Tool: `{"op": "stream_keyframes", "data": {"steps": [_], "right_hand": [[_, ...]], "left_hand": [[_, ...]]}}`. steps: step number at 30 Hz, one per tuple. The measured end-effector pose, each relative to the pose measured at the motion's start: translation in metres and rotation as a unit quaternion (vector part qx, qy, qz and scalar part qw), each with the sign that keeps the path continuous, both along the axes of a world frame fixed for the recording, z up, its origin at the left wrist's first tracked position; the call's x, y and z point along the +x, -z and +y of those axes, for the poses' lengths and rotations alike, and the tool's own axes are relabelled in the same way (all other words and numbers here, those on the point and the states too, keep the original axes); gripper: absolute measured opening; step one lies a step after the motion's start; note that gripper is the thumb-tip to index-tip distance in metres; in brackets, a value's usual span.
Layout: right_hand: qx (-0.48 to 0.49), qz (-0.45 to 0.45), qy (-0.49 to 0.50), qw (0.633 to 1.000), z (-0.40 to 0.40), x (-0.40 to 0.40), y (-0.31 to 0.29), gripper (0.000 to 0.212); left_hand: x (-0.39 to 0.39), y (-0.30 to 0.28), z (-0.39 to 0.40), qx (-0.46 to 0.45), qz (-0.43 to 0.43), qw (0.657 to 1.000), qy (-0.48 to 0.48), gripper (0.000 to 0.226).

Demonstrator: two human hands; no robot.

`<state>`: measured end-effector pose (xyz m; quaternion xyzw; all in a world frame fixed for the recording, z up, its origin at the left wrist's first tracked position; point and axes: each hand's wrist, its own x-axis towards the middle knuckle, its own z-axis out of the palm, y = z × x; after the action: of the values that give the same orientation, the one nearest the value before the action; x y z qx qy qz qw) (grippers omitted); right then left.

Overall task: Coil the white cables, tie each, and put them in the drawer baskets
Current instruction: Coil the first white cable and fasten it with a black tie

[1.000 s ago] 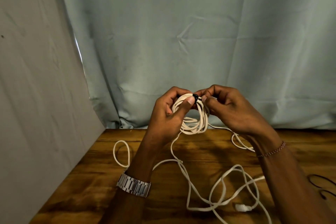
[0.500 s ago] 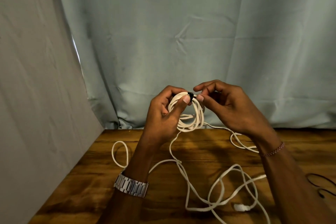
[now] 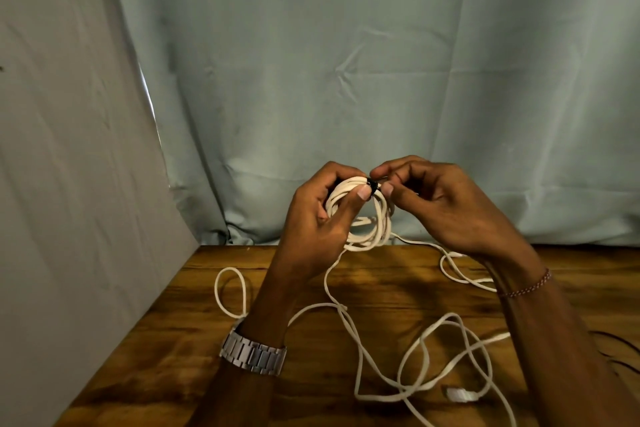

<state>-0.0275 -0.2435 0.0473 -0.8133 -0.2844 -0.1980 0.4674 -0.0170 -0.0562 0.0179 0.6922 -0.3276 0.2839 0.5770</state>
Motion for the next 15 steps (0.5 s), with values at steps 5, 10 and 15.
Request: {"op": "stream_keyframes", "data": {"steps": [5,10,15], "right_hand": [[0.006,-0.012,-0.007,1.0,0.0011,0.0023,0.0018,0.016],[-0.009,-0.022,-0.018,1.0,-0.0022,0.0043,0.0023,0.015],[0.027,-0.05,-0.002,0.998,0.0028,0.0035,0.003,0.019]], "left_hand": [[-0.0012,0.0005,-0.0027,0.001,-0.004,1.0,-0.003,0.013],[-0.001,0.0006,-0.0016,0.003,0.002,1.0,-0.002,0.013],[-0.0003,0.0001,0.0,0.007,0.011,1.0,0.01,0.012]]}}
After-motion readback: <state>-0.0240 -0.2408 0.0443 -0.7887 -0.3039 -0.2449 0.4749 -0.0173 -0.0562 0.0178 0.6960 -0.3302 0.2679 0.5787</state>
